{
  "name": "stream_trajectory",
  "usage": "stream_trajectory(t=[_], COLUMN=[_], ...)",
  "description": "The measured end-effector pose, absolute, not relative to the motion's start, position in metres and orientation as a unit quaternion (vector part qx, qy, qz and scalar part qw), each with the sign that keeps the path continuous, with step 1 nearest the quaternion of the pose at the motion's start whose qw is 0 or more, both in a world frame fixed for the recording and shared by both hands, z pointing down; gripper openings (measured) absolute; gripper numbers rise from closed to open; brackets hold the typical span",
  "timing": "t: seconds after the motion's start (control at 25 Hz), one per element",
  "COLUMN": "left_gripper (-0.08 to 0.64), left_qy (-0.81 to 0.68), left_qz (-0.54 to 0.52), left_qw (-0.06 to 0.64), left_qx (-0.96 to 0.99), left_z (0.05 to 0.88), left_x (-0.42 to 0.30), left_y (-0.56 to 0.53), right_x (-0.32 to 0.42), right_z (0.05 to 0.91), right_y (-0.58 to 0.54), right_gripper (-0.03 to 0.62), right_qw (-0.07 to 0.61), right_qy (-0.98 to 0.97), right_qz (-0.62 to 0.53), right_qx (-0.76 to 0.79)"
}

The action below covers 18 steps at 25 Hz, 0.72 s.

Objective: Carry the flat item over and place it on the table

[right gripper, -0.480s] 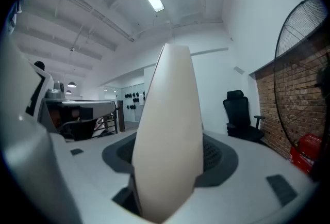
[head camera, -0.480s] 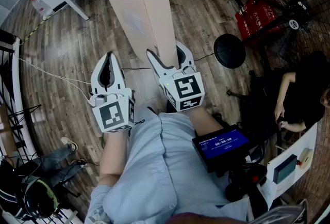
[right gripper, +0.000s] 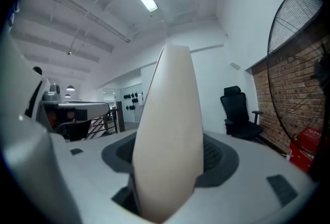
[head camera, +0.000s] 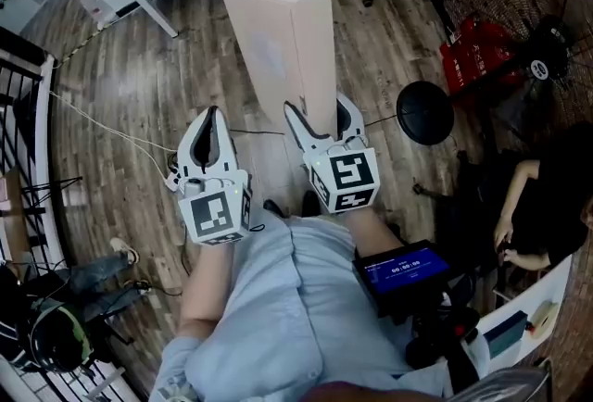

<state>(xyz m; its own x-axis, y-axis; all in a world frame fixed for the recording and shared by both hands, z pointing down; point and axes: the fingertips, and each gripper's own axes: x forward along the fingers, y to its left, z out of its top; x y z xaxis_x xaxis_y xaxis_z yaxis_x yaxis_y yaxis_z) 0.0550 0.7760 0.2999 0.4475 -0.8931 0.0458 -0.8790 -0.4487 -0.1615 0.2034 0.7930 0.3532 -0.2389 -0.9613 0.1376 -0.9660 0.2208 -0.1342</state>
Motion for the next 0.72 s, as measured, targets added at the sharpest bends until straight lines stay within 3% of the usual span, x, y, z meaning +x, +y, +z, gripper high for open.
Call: stream_trajectory(t=[0.72], left_gripper=[0.009], left_qy=[0.564], left_qz=[-0.067], left_qw=[0.026], left_qx=[-0.823], left_z=[0.339], left_x=[0.013], left_y=[0.665], right_x=[0.184], right_z=[0.391], right_y=[0.682], right_gripper=[0.288], right_qw=[0.064], right_qy=[-0.789], right_qz=[0.116], right_qx=[0.6])
